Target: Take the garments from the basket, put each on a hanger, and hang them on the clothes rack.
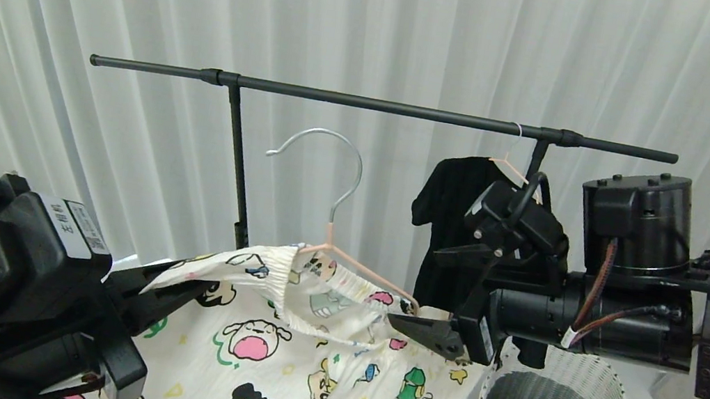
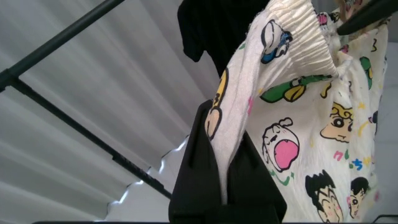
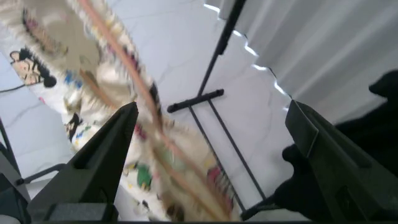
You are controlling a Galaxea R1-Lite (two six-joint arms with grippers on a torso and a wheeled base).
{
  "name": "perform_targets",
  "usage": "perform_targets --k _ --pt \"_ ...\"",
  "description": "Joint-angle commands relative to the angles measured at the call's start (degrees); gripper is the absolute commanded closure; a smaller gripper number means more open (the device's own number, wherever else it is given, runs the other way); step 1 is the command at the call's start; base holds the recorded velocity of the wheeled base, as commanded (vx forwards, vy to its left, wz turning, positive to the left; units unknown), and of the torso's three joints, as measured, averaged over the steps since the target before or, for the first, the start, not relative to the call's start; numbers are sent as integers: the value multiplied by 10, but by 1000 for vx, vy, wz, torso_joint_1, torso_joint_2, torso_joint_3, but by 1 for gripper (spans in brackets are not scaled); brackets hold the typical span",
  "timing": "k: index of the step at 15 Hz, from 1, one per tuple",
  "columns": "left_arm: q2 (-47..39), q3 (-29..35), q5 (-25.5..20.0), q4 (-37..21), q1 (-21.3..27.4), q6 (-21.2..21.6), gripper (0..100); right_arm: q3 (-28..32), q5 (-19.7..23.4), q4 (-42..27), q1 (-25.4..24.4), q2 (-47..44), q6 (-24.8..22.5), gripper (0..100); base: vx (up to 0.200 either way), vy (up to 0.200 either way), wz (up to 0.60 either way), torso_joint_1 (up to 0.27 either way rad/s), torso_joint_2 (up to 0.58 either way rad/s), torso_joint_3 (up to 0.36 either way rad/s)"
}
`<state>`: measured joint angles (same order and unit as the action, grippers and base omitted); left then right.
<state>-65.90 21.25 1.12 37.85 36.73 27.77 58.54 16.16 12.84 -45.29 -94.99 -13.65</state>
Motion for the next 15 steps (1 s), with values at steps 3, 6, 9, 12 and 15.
perform_targets --k 3,6,9,12,15 --pt "4 0 0 0 18 0 100 34 11 -36 -24 -33 -5 0 0 0 0 0 0 0" --pt "5 0 1 0 33 2 100 34 18 -52 -25 -44 -18 0 0 0 0 0 0 0" --pt "5 -2 0 0 38 3 100 37 41 -90 -26 -38 -42 0 0 0 0 0 0 0" --pt "6 -9 1 0 38 7 100 44 46 -93 -29 -39 -46 0 0 0 0 0 0 0" --pt "5 -9 1 0 45 7 100 44 46 -93 -38 -42 -47 100 0 0 0 0 0 0"
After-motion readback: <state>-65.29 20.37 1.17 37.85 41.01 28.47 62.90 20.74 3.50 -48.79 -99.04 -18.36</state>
